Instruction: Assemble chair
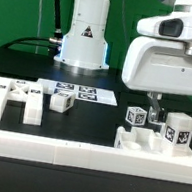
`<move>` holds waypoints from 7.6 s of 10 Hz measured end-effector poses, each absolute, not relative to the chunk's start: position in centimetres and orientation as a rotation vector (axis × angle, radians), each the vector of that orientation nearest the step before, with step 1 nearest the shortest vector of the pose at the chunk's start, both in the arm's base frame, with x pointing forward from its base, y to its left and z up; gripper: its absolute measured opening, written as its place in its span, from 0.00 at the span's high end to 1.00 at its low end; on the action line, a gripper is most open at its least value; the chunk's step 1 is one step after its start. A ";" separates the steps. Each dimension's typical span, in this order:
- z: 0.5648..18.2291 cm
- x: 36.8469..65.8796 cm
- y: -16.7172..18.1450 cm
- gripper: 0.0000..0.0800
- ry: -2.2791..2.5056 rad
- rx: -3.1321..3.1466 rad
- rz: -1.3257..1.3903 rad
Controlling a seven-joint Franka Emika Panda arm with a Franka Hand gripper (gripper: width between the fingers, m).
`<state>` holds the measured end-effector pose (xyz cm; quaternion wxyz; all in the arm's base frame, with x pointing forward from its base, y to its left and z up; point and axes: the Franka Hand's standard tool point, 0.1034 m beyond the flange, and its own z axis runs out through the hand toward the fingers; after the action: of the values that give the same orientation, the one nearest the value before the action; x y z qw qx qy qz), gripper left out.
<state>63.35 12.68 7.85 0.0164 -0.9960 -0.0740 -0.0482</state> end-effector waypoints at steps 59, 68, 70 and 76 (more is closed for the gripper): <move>7.7 48.0 -6.5 0.19 0.419 -2.988 0.326; 6.1 46.5 -7.3 0.19 0.401 -2.647 1.185; 5.9 46.9 -7.4 0.19 0.402 -2.670 1.150; 3.2 45.3 -6.3 0.19 0.397 -2.682 1.150</move>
Offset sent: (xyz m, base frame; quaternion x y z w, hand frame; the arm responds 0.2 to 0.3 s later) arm 0.0000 0.0000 0.0000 0.0000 0.0000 0.0000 1.0000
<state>45.31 -6.28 3.25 0.0981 -0.9063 0.1342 0.3885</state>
